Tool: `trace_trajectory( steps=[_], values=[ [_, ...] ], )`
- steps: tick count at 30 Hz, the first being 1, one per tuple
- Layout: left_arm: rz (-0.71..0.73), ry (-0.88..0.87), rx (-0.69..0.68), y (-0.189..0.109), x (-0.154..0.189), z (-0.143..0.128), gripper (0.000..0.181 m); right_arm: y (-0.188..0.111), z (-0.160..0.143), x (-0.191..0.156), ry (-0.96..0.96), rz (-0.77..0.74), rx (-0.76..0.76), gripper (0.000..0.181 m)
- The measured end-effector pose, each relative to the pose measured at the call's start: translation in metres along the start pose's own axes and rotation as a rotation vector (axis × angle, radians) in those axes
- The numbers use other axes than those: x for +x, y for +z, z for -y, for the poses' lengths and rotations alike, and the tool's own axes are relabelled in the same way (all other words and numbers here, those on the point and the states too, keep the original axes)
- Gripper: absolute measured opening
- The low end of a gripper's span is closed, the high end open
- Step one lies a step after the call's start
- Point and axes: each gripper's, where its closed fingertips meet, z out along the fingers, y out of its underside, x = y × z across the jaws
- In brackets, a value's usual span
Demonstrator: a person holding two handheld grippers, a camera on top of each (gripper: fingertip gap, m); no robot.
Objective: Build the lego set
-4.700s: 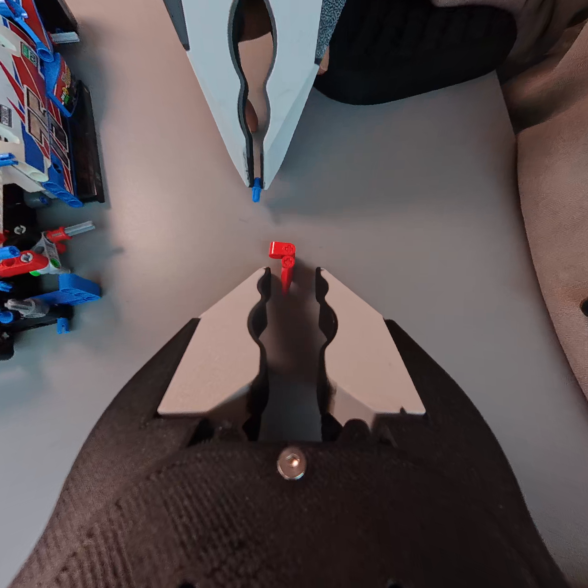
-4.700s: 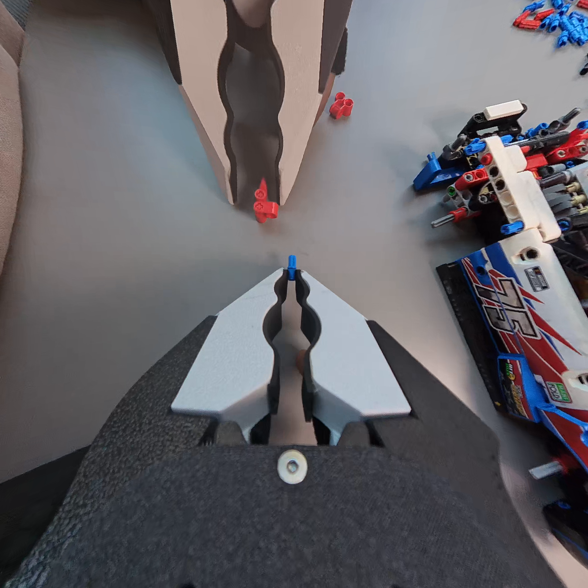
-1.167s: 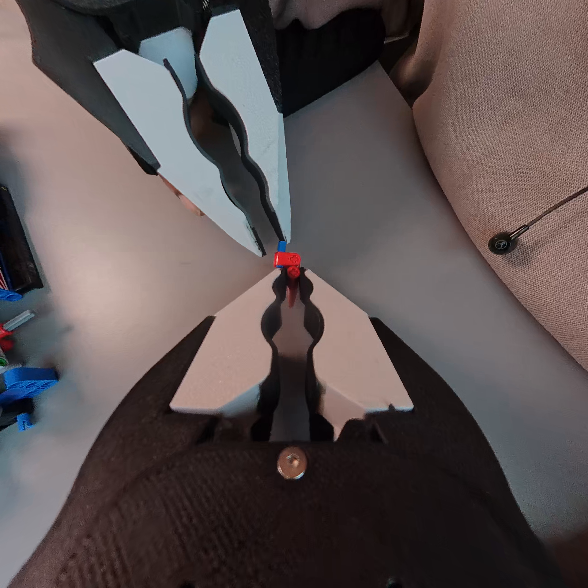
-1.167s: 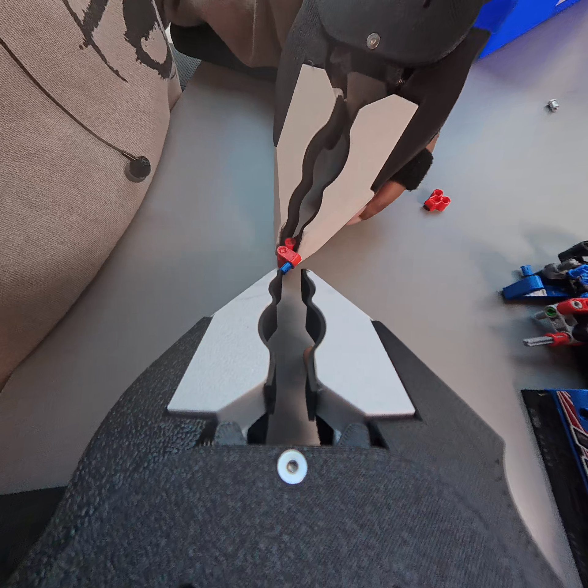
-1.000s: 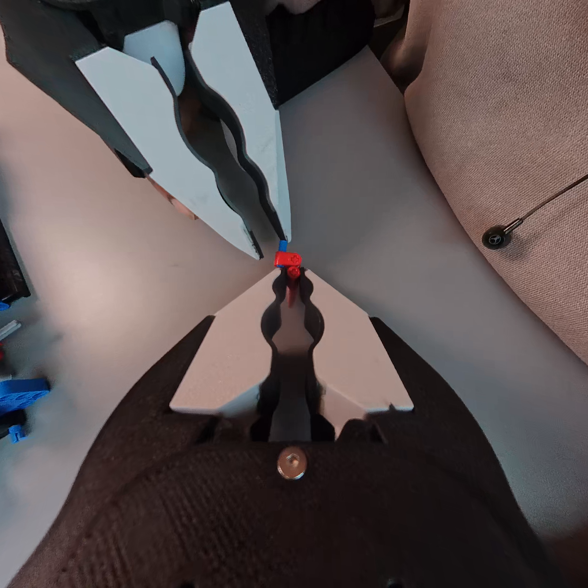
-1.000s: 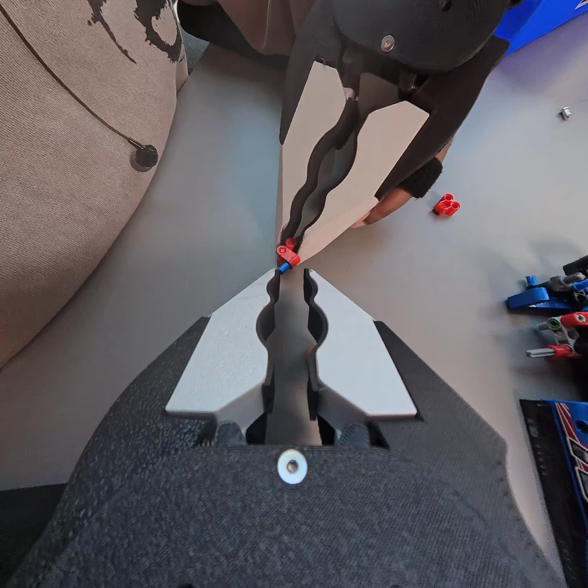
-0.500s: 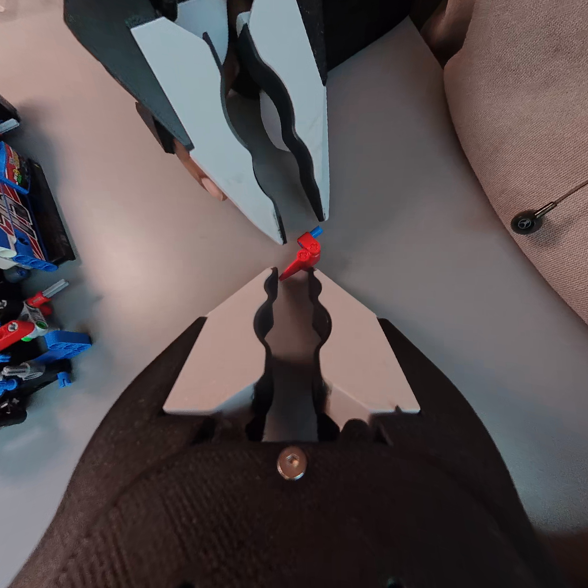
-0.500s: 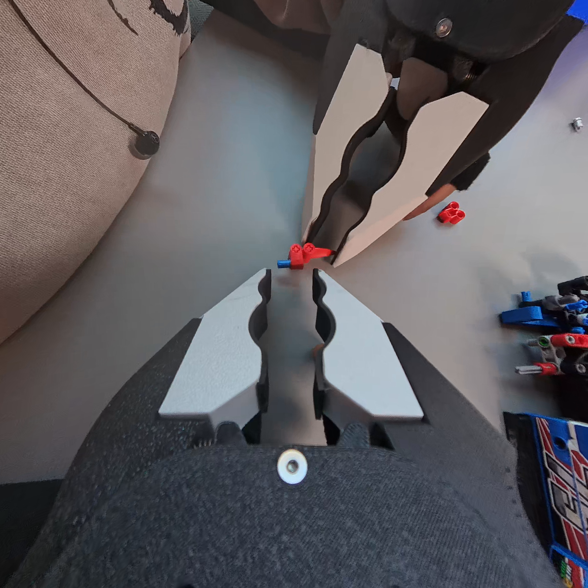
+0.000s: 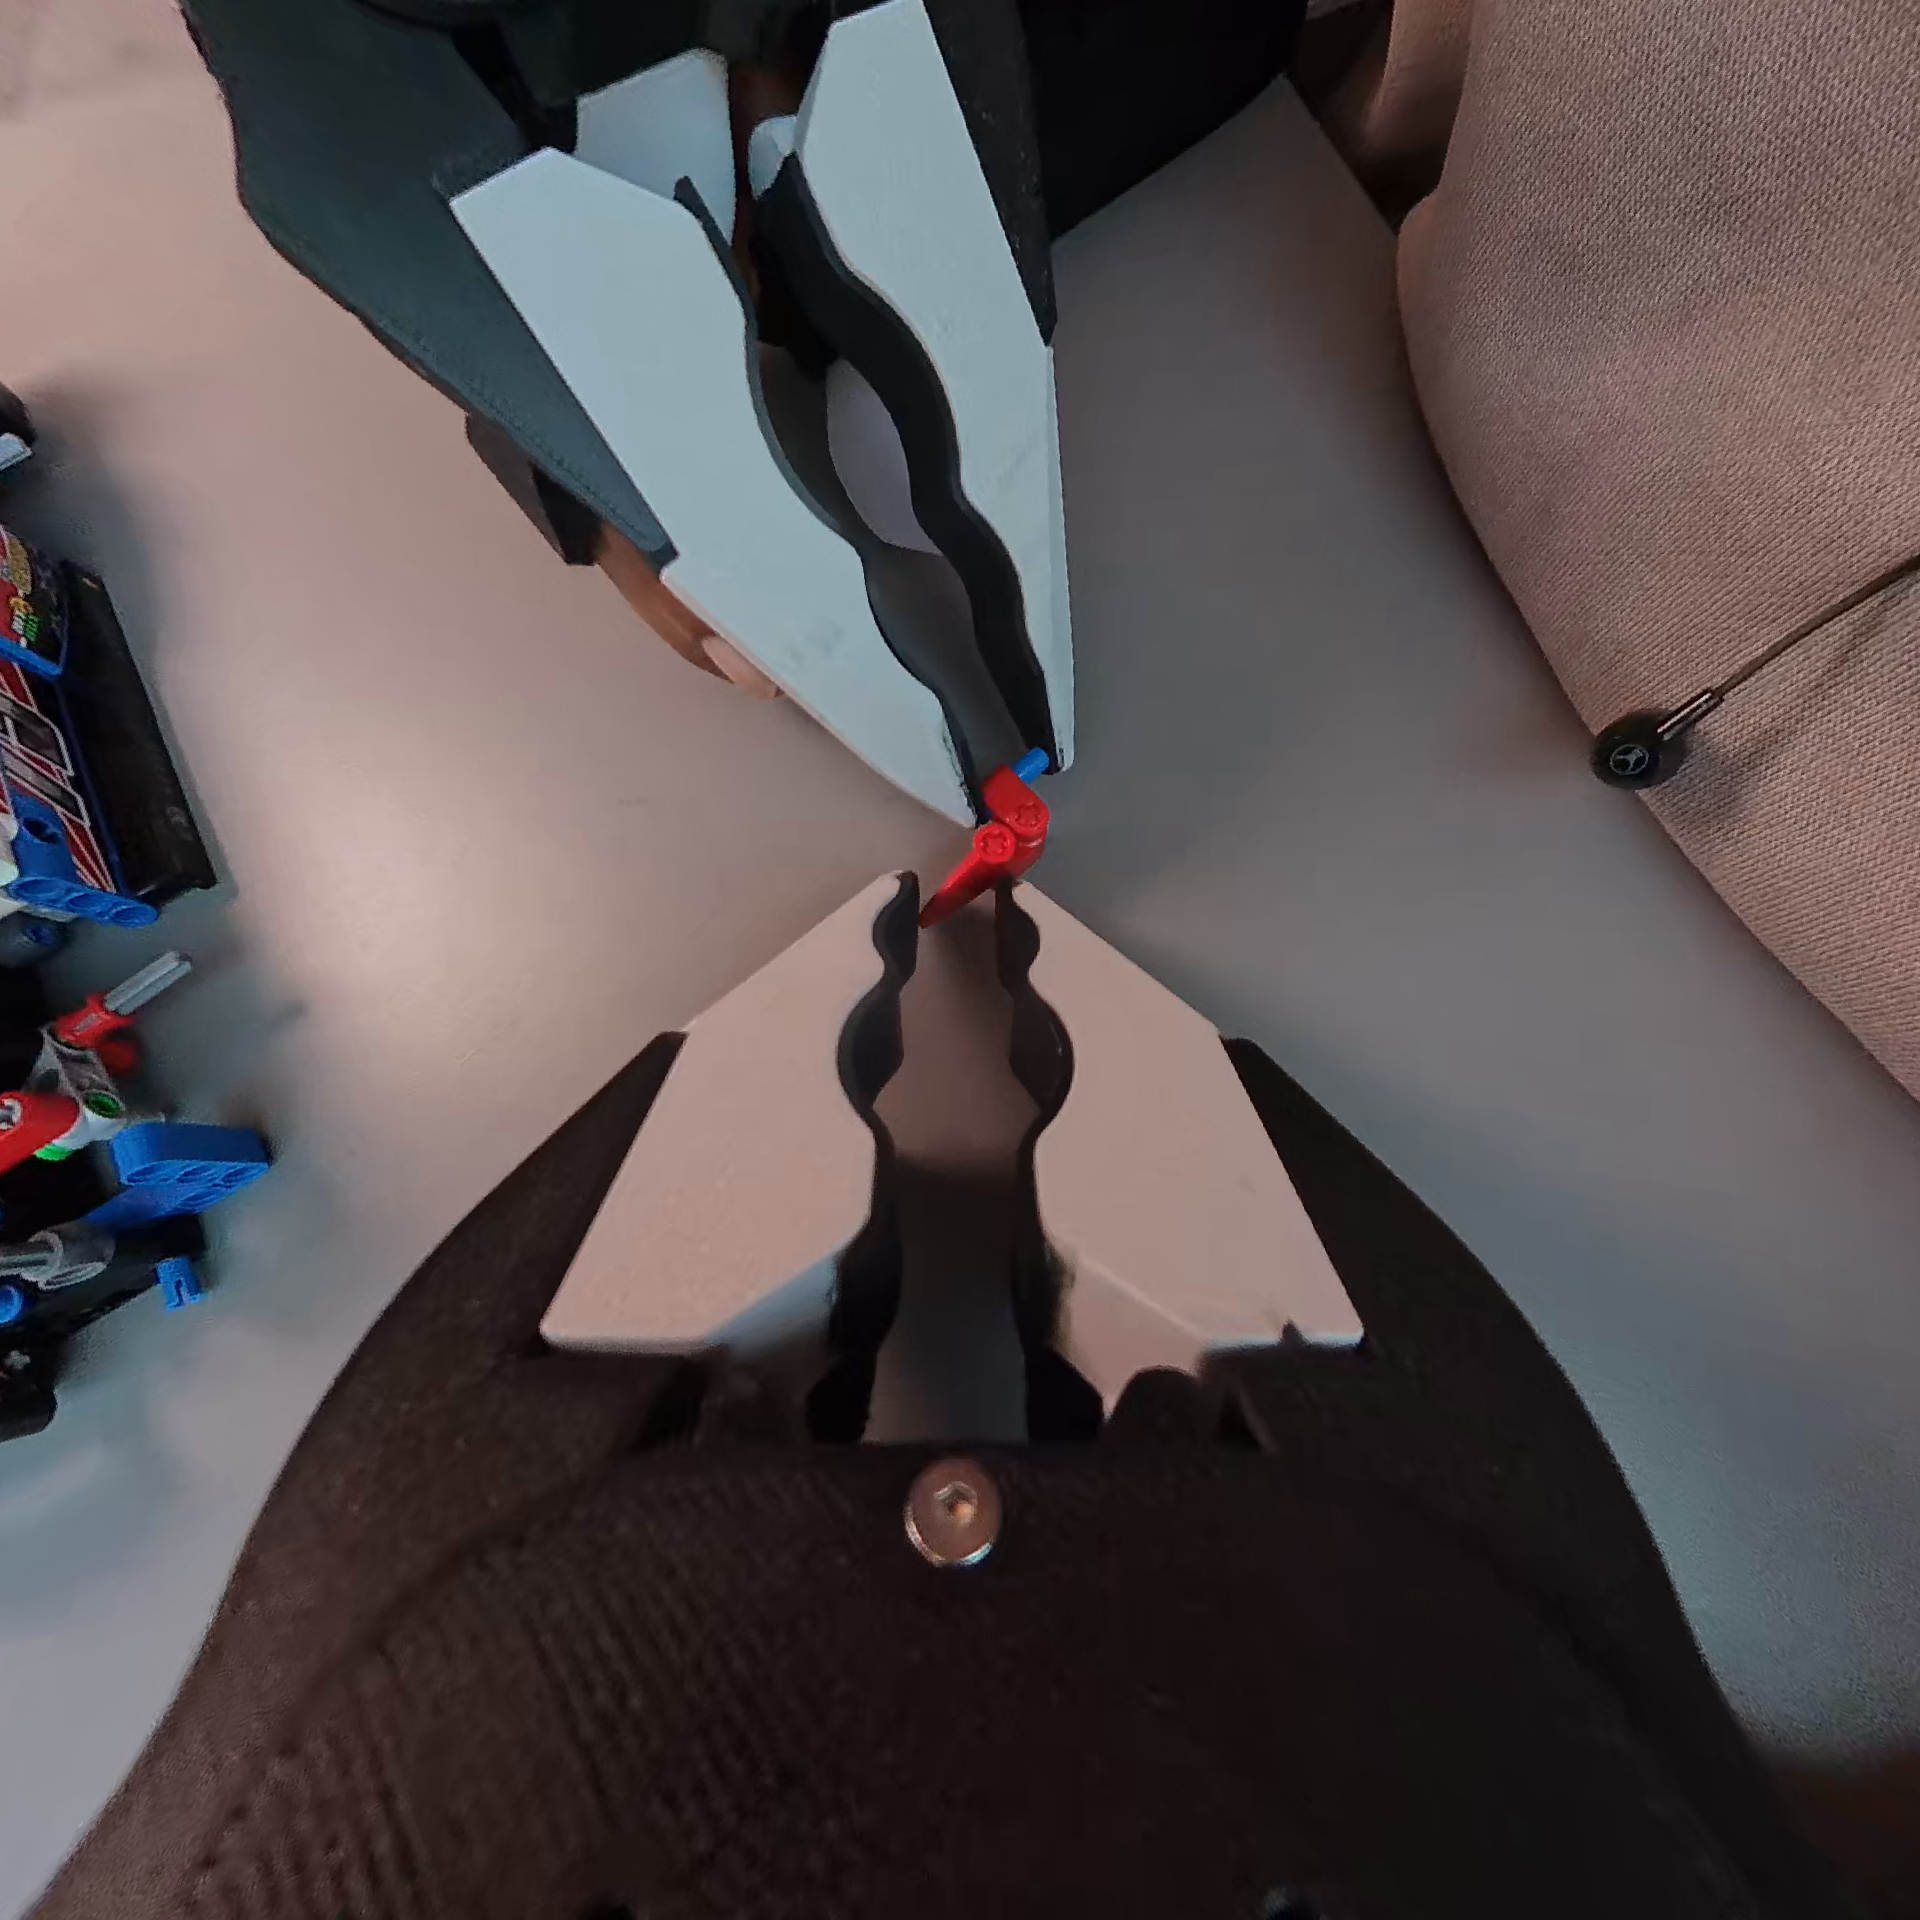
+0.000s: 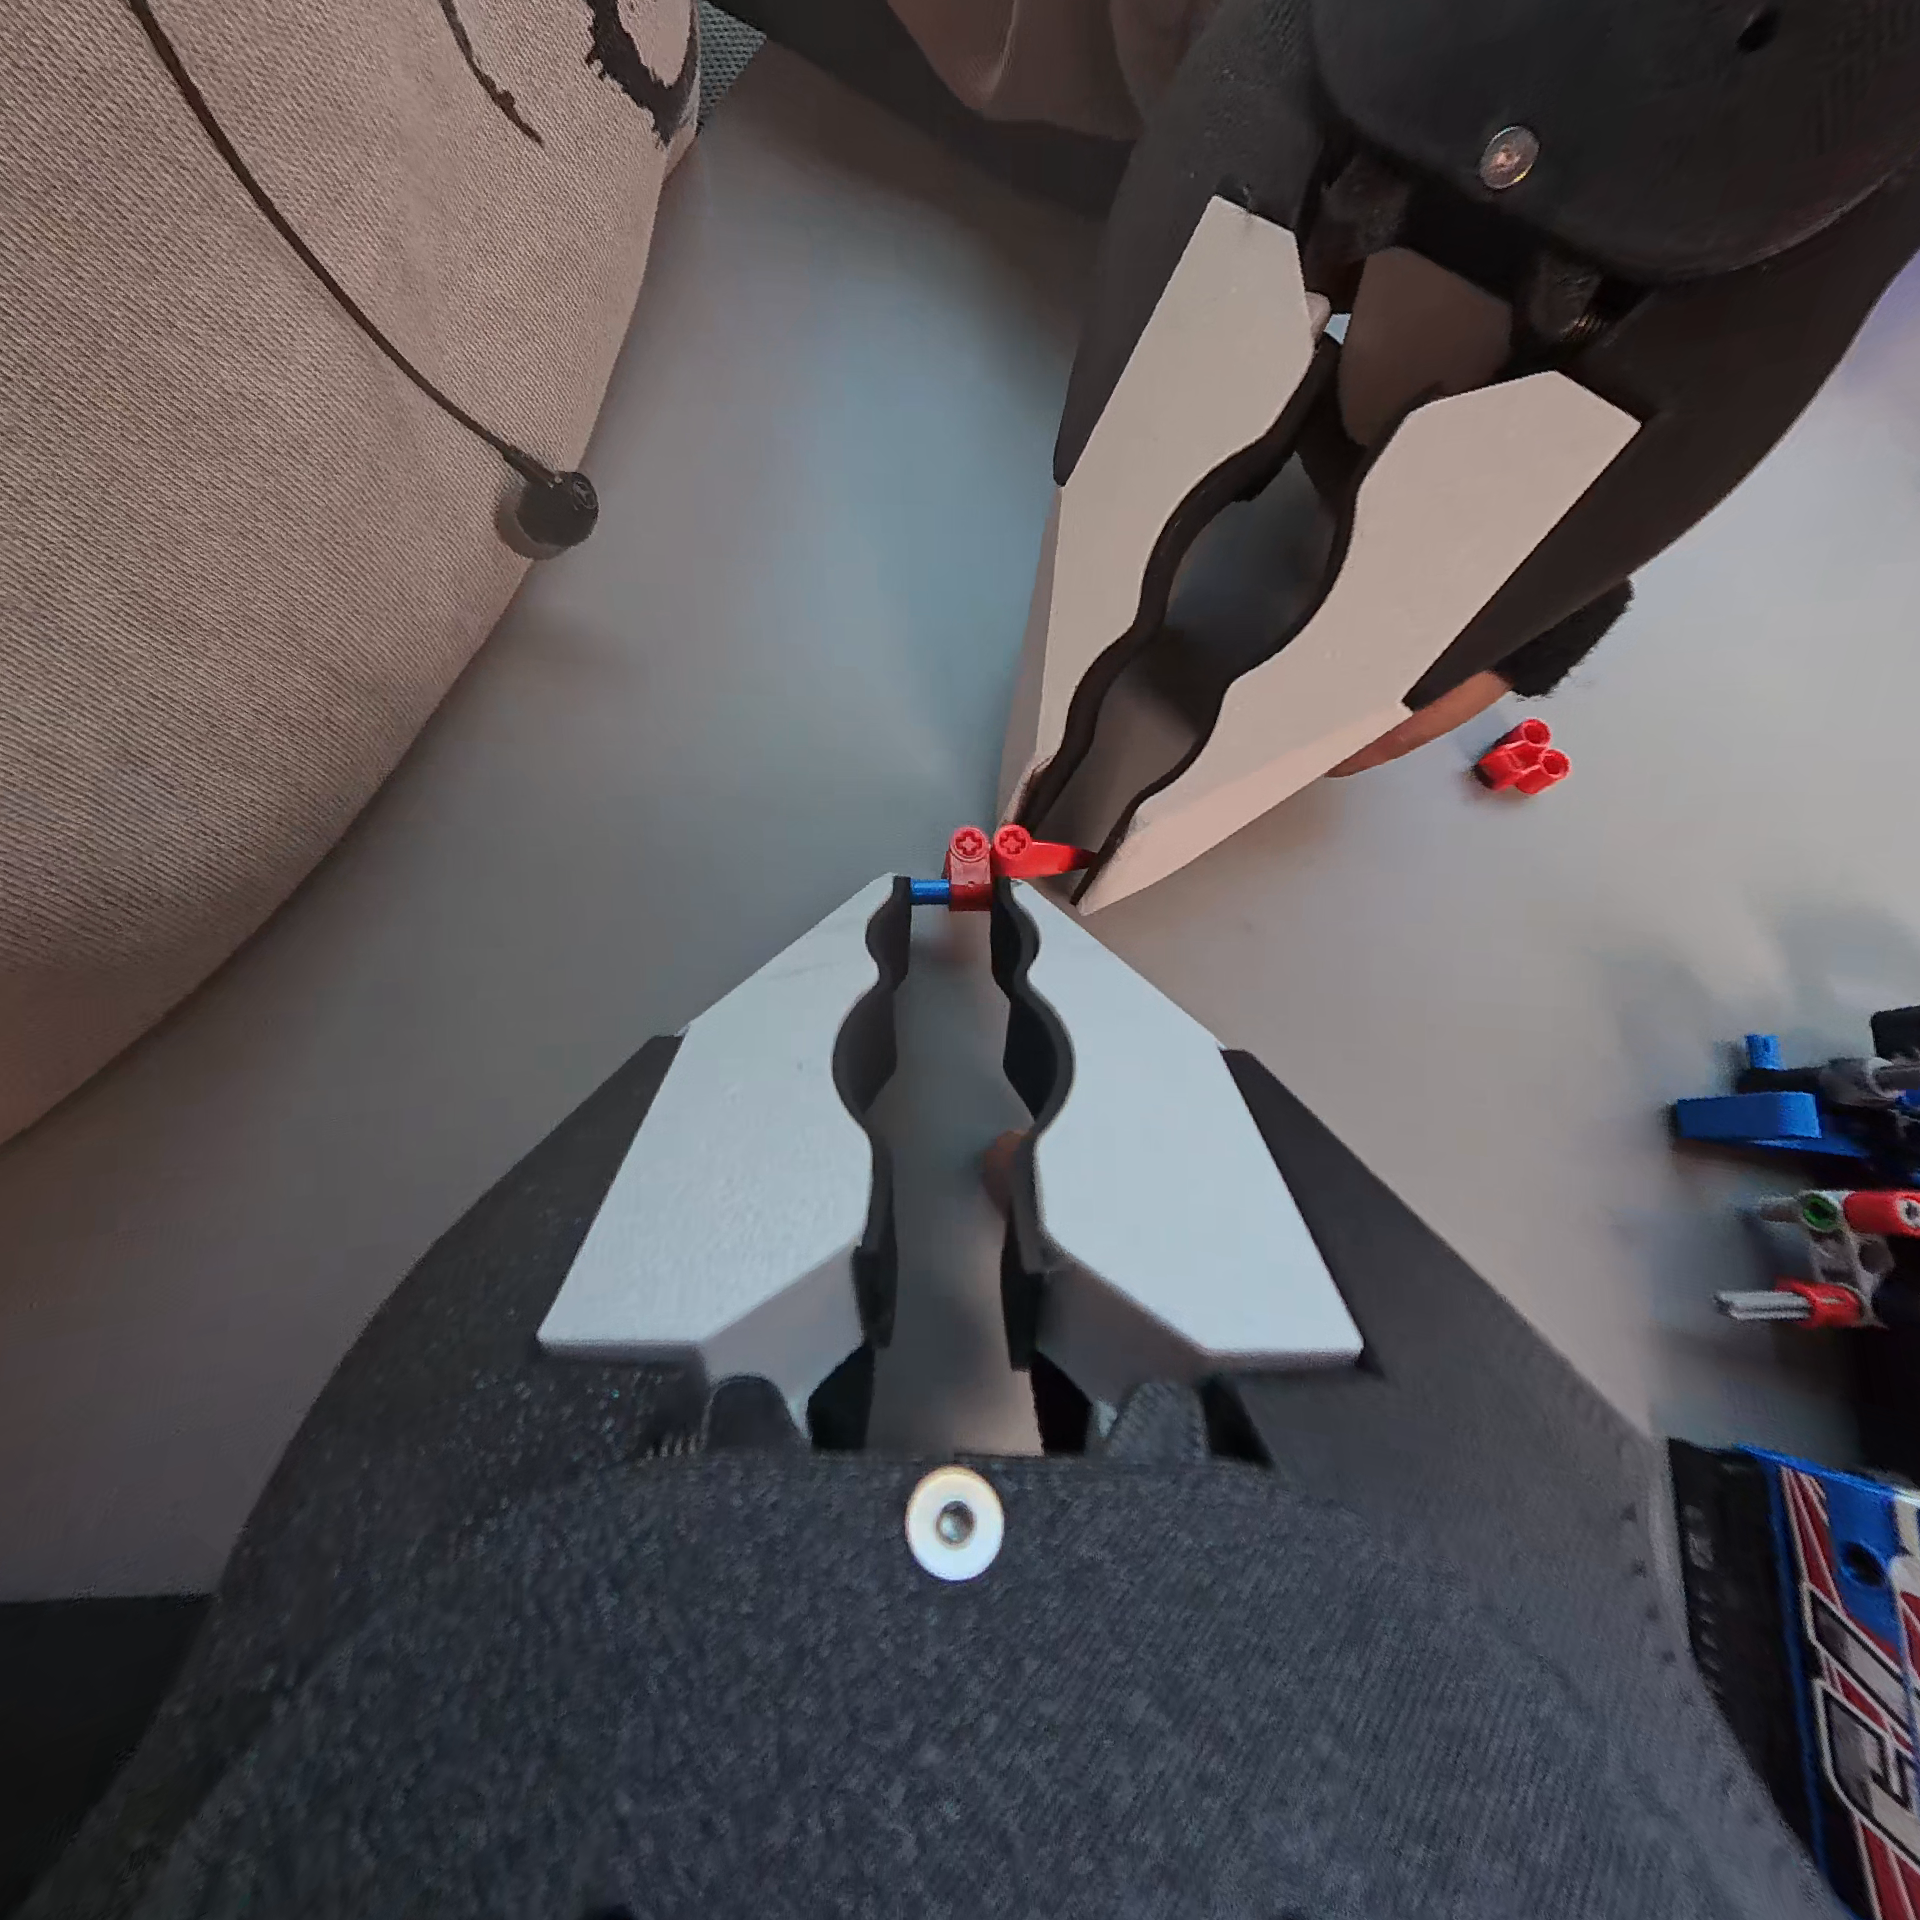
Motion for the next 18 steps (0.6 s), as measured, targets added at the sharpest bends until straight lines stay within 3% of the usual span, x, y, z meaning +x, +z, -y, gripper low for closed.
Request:
trace_trajectory(
  steps=[10, 18],
  values=[
    [-0.008, -0.006, 0.004, 0.0, 0.001, 0.0, 0.012, 0.0, 0.0, -0.001, 0.005, -0.005, -0.006, 0.014],
    [0.022, -0.064, -0.003, -0.002, -0.003, -0.003, 0.003, -0.015, -0.011, 0.006, 0.178, -0.058, -0.05, 0.025]
  ],
)
